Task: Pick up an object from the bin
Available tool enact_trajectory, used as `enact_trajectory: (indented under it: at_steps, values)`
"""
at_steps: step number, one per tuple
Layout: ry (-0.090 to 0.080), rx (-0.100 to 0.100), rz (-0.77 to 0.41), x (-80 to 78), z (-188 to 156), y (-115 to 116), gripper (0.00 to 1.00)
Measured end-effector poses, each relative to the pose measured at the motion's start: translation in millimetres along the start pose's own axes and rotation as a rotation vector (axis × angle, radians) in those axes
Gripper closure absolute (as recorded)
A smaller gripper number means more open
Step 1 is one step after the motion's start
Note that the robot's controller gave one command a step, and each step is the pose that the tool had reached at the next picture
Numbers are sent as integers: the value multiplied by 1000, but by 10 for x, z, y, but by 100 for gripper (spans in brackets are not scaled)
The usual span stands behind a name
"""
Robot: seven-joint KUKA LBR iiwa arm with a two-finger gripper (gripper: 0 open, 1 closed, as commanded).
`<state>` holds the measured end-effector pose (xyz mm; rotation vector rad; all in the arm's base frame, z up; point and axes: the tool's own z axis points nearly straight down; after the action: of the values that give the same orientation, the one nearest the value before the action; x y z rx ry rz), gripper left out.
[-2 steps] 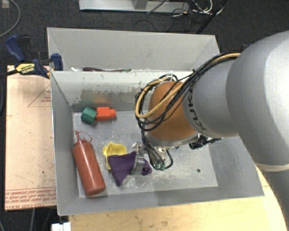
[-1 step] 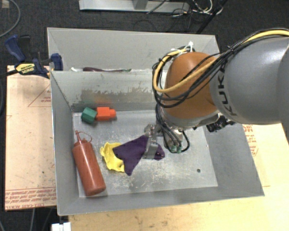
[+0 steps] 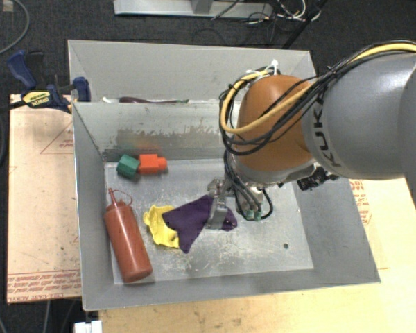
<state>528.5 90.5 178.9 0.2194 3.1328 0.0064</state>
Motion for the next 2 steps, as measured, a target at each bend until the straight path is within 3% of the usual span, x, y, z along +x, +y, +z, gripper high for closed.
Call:
enact_trajectory:
  at_steps: [1,2]
  values:
    - [8,2,-3,6,-59,1,100]
    - [-12,-3,-43,-224,-403,255,100]
